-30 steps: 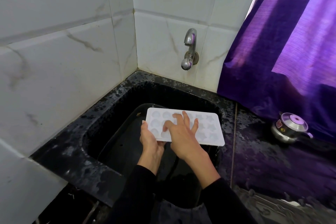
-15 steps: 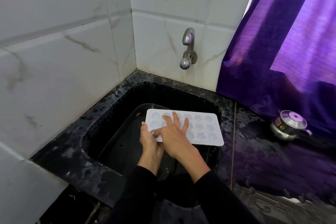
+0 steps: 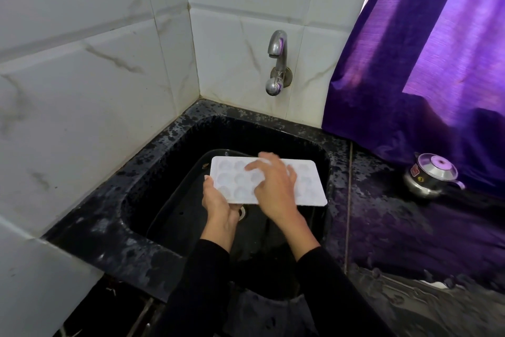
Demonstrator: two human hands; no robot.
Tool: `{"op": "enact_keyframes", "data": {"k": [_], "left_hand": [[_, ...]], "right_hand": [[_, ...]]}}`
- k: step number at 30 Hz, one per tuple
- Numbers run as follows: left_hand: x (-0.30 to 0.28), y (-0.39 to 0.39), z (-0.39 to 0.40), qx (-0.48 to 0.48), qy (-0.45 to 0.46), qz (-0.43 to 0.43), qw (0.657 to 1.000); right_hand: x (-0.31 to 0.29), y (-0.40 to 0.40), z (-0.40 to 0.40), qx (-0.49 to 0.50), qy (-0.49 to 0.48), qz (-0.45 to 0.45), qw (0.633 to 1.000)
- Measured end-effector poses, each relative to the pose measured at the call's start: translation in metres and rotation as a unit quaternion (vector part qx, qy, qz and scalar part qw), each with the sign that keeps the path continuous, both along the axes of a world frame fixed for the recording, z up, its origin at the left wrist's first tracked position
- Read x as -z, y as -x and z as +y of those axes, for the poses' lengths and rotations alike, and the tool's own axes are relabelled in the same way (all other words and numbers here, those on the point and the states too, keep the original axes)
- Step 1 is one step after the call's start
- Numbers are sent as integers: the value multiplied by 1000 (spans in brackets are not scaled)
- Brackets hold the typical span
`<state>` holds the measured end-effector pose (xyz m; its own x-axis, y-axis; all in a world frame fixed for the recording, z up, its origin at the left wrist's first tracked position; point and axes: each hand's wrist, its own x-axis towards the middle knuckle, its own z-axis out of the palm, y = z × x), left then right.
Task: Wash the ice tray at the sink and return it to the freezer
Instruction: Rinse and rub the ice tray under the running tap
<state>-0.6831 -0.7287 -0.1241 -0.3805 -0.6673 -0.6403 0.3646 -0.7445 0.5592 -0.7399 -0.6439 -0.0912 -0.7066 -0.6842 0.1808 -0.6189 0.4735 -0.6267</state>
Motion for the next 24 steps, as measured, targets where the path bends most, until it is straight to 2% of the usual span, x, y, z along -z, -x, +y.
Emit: {"op": "enact_keyframes", "data": {"k": [2,4,6,8,9,11,12,13,18,24], "left_hand": [[2,-2,-2,-8,8,4,1000],[6,-5,-6,-13,14,6,1000],[9,-6,-11,-17,14,4,1000],[11,-6,-14,-22,13,3,1000],[11,-6,-15,-22,15,4,1000],[12,-6,-17,-22,16,7,1000],[13,-5,-17,-20,18,7,1000],[14,-4,-17,-13,20,2,1000],[23,-5,-16,29,20,-35,999],[41,-7,-16,59,-10,-89,994]], "right_hand": [[4,16,3,107,39,26,993],[12,32,8,203,27,42,978],[21,45,17,272,-4,10,962],[27,53,26,309,-13,-104,945],[28,56,30,319,18,-198,927],[29,57,33,310,150,-413,843],[30,56,35,308,197,-461,808],[33,55,36,313,215,-464,801],[38,56,38,348,229,-345,841],[26,56,40,295,214,-201,909]]}}
